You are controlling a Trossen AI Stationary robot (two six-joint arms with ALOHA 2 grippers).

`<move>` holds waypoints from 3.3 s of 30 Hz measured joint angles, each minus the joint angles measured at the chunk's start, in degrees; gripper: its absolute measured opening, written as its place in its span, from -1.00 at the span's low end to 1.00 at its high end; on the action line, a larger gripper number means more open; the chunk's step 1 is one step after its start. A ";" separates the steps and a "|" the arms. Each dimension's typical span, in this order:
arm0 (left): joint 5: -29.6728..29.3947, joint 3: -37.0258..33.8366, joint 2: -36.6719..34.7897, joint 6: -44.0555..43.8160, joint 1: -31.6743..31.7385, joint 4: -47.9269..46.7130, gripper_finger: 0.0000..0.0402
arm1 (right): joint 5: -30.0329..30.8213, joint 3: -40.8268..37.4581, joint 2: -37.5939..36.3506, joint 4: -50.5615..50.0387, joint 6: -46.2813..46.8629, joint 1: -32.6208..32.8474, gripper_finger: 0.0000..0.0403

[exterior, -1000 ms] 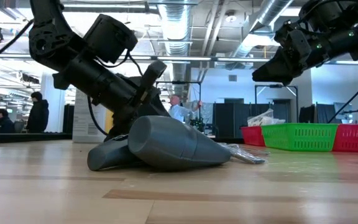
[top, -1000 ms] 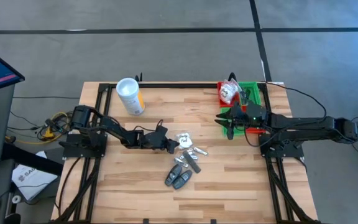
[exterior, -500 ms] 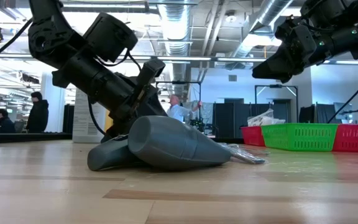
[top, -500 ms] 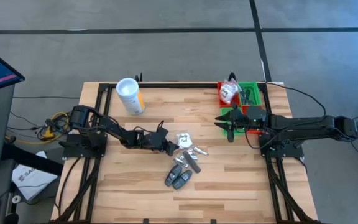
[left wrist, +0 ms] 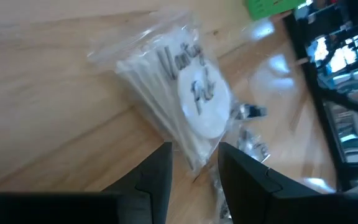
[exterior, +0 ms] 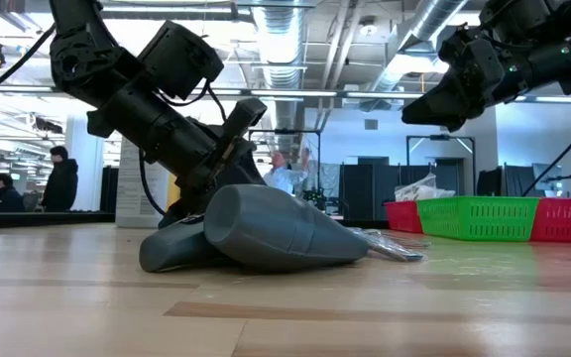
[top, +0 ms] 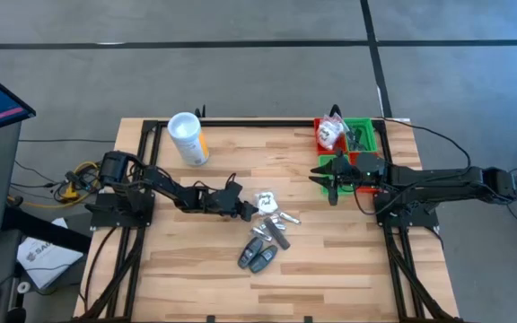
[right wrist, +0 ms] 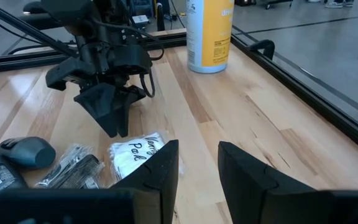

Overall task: Pick & Place Travel size toiletries
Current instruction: Put the white cotton pack into the top red bin

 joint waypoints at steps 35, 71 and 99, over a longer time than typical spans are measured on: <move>1.48 6.30 4.74 3.15 3.26 -0.60 -0.42 | 0.00 0.00 0.00 -0.05 0.00 0.00 -0.48; 0.79 8.72 1.66 15.33 3.30 -9.14 -0.98 | -6.49 1.33 18.23 3.43 11.57 0.35 -0.48; 0.54 8.87 1.51 20.03 3.30 -7.39 -0.98 | -15.61 7.66 32.71 8.31 23.85 0.92 -0.48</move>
